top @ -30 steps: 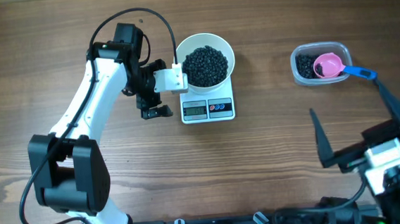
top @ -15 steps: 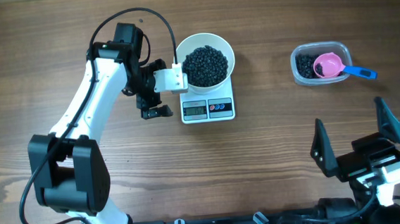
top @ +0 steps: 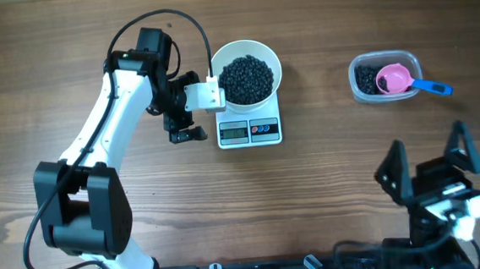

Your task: Scoop item into bowl and weigh 150g on scale

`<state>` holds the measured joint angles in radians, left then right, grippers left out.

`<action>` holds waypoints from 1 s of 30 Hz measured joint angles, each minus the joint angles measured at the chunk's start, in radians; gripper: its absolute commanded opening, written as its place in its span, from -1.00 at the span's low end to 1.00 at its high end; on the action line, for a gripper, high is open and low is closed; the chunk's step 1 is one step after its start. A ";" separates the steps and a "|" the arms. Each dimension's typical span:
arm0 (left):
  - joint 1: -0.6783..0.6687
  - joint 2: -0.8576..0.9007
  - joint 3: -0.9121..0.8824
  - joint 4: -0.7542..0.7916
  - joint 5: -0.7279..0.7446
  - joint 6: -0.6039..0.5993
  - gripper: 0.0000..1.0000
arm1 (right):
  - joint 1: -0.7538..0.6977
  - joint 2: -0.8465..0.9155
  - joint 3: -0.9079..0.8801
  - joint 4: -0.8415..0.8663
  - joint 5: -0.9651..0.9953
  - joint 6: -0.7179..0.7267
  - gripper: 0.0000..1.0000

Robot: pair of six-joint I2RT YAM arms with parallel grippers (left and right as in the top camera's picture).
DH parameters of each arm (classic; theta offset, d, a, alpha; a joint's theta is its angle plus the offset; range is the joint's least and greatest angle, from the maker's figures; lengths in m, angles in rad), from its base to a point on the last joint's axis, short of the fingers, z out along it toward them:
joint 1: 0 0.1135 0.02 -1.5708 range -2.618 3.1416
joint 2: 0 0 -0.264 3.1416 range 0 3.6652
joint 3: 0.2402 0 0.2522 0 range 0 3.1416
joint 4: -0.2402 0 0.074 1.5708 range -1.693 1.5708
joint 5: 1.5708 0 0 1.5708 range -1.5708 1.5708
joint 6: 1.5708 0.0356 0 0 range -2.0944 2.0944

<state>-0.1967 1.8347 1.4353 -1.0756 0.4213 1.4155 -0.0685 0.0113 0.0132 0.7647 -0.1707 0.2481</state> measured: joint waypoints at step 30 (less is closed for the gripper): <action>0.000 0.000 0.000 0.000 0.000 0.000 1.00 | 0.001 0.000 -0.007 -0.747 -0.090 -0.236 0.99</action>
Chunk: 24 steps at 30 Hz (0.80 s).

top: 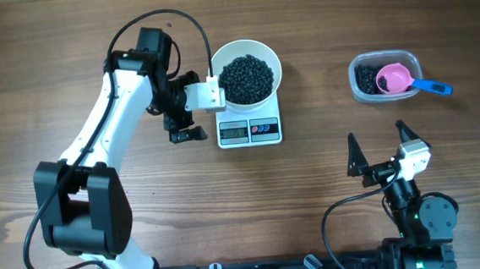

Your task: Scoop item into bowl and weigh 150g on scale

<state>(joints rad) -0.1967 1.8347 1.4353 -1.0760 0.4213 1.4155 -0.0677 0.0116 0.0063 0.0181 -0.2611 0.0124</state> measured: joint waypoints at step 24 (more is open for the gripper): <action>0.000 0.000 0.000 0.000 0.000 0.000 0.97 | 0.000 0.000 0.000 0.000 0.000 0.000 0.99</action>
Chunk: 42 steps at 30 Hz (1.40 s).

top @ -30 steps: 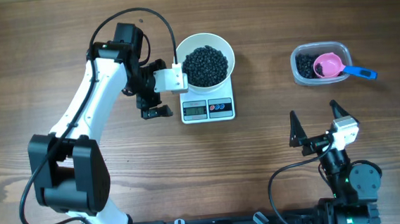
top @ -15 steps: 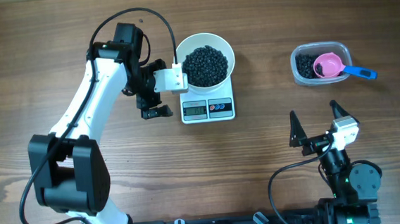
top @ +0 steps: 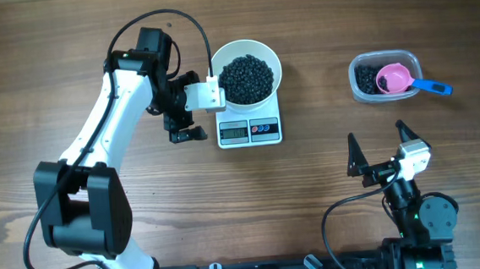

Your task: Scoop item into bowl and weigh 150g on scale

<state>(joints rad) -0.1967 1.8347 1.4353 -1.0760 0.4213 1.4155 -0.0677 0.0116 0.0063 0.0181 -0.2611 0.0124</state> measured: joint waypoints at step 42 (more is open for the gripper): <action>0.000 0.000 0.000 0.000 0.000 0.000 1.00 | 0.000 0.000 0.000 0.000 0.000 0.000 0.99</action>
